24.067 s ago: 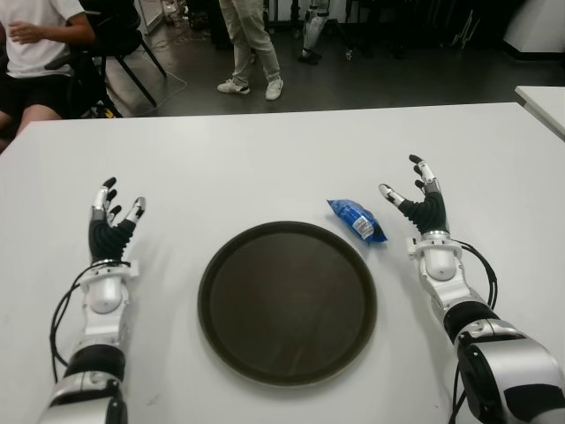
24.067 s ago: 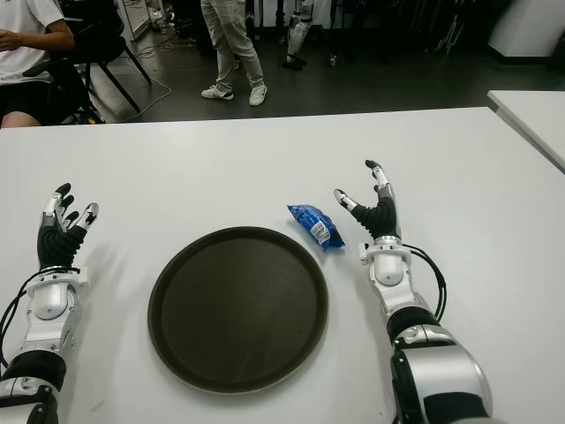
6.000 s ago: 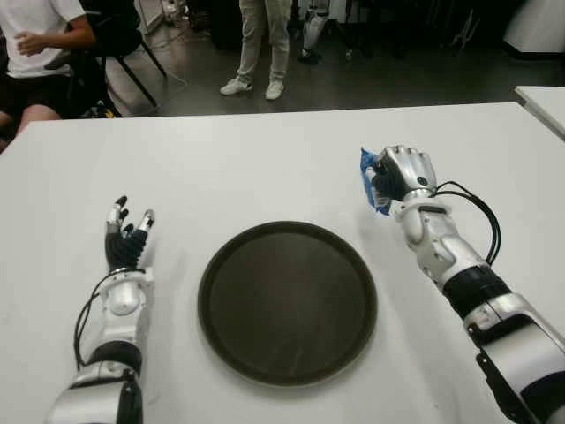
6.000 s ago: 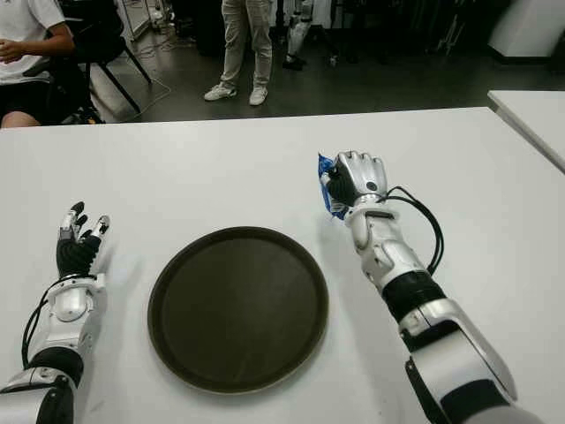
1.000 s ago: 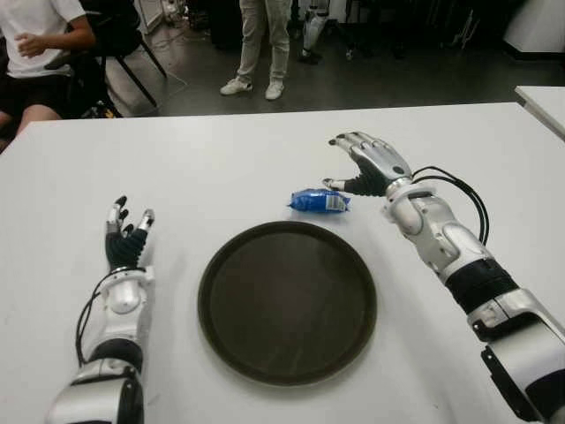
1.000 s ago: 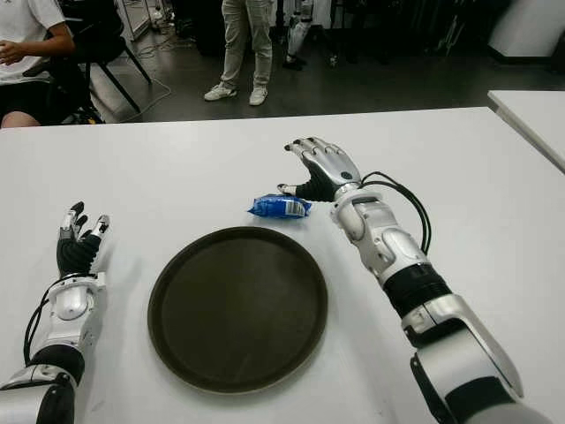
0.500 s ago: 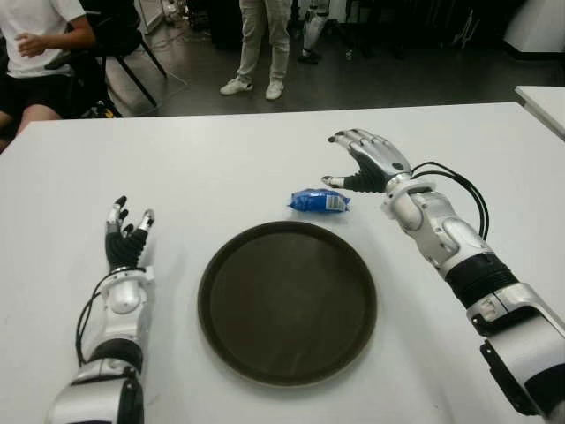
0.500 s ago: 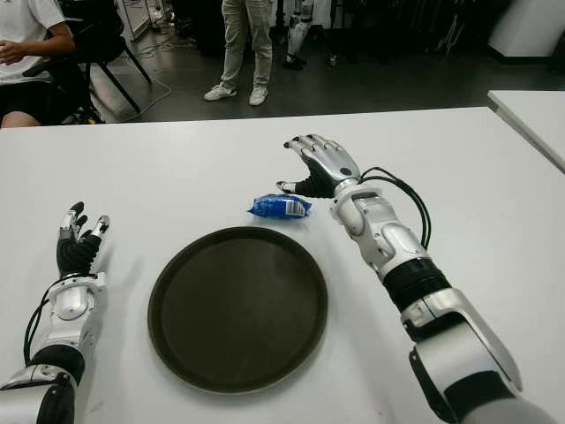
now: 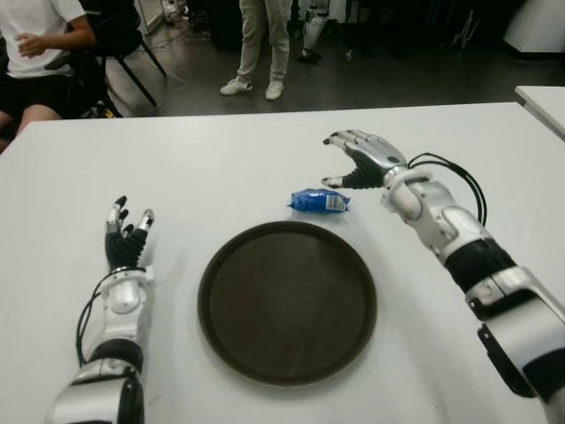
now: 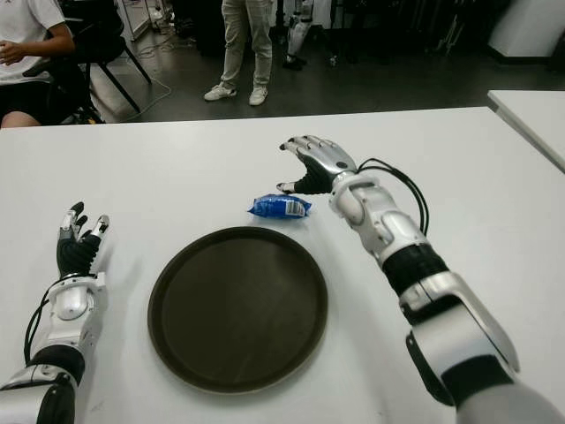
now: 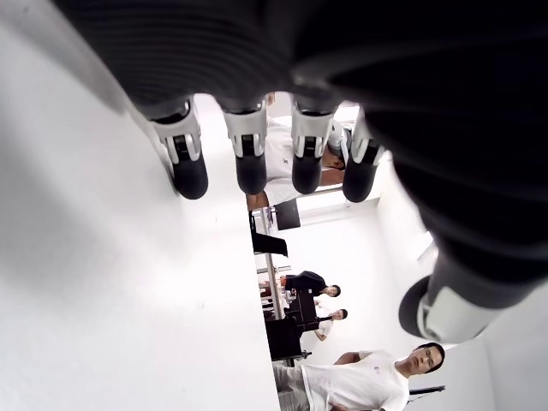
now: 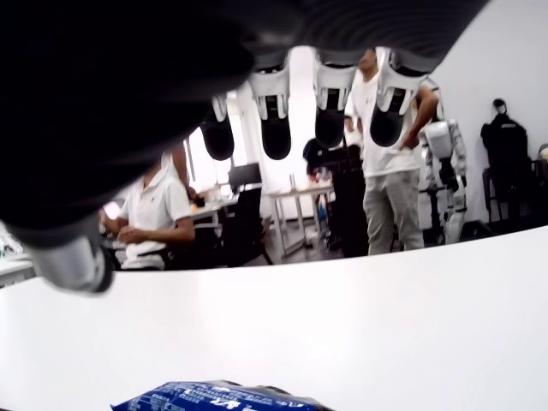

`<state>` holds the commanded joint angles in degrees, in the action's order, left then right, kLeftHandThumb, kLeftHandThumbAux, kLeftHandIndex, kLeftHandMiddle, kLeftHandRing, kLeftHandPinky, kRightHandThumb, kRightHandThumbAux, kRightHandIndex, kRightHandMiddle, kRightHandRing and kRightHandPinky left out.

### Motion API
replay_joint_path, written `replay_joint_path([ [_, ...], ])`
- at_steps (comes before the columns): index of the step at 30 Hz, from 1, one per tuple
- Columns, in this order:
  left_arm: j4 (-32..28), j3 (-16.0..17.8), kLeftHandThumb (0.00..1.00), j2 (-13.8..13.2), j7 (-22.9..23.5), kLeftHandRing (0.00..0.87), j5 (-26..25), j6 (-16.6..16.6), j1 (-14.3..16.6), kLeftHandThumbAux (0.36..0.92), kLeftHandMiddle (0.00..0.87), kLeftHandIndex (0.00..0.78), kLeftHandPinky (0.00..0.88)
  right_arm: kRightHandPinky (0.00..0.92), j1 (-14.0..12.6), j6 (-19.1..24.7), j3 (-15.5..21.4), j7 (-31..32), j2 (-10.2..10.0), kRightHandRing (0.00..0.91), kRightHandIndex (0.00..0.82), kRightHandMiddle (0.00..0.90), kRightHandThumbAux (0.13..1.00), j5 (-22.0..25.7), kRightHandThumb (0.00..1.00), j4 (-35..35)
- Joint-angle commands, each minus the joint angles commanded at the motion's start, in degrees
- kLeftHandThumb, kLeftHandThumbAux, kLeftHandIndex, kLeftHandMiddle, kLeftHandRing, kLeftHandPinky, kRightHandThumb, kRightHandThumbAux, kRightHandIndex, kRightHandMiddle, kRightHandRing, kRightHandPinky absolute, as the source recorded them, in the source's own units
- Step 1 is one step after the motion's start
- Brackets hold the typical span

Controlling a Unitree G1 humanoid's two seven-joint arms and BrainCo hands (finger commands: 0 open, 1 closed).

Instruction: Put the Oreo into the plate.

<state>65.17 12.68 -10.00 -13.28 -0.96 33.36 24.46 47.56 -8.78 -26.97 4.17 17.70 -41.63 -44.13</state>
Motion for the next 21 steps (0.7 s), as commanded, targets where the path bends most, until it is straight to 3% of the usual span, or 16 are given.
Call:
replay_joint_path([
  [5,0.0,-0.3,0.336,0.0,-0.7,0.001,0.3,0.1,0.0,0.58,0.011,0.013,0.0,0.001,4.4,-0.3,-1.7,2.5,-1.5,0.0,0.0,0.0,0.428,-0.7,0.312,-6.7],
  [9,-0.2,-0.4,0.333,0.1,-0.7,0.0,0.4,0.3,-0.2,0.578,0.011,0.015,0.0,0.0,5.5,-0.6,-2.9,1.6,-2.0,0.0,0.0,0.0,0.445,-1.4,0.297,-9.0],
  [11,-0.2,-0.4,0.328,0.1,-0.6,0.0,0.4,0.3,-0.2,0.578,0.009,0.012,0.0,0.0,6.2,-0.6,-3.5,0.9,-2.6,0.0,0.0,0.0,0.476,-1.6,0.265,-10.4],
  [15,-0.3,-0.4,0.325,0.1,-0.3,0.0,0.3,0.4,-0.2,0.582,0.007,0.007,0.0,0.0,6.9,-1.0,-4.2,-0.1,-3.5,0.0,0.0,0.0,0.592,-1.4,0.1,-12.6],
  [21,-0.3,-0.6,0.324,0.0,-0.4,0.0,0.5,0.8,-0.3,0.581,0.014,0.018,0.0,0.0,7.3,-2.9,-4.3,-0.8,-3.9,0.0,0.0,0.0,0.615,-0.3,0.01,-14.4],
])
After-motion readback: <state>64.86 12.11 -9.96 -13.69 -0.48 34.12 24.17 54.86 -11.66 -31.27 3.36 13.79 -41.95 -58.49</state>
